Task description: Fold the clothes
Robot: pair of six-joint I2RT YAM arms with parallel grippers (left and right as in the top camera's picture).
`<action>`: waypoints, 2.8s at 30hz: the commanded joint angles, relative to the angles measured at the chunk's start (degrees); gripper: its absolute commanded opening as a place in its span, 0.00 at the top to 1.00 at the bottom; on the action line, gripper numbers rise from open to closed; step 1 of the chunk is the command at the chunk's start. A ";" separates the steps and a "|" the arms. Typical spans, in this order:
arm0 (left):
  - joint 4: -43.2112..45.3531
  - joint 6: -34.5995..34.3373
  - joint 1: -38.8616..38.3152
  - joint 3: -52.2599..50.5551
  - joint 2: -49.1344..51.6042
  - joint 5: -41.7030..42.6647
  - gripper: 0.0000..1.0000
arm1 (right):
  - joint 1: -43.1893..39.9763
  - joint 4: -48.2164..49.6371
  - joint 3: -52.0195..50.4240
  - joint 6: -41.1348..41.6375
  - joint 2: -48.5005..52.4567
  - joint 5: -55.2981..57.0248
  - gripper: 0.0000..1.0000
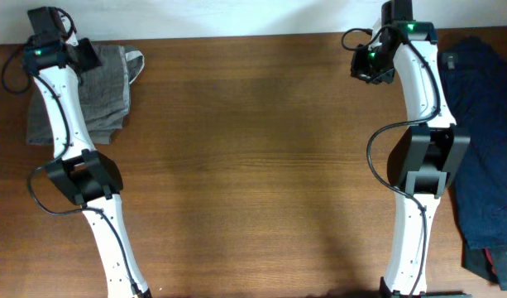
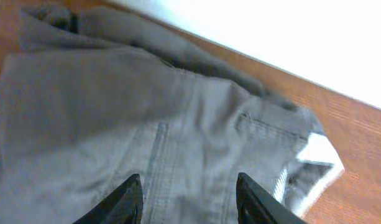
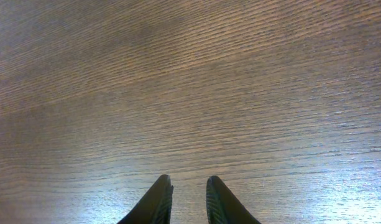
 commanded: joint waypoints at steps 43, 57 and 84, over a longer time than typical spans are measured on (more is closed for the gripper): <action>-1.29 3.67 1.99 -23.80 -23.21 -12.11 0.34 | 0.55 -1.07 1.31 -0.63 -3.02 -0.70 0.76; -7.13 -0.13 3.21 -37.20 -19.65 -11.52 0.35 | 0.55 -1.36 1.31 -0.63 -3.02 -0.70 0.76; 8.92 -0.15 4.44 -34.91 -24.61 -2.58 0.56 | 0.55 -0.26 1.29 -0.63 -3.02 -0.72 0.76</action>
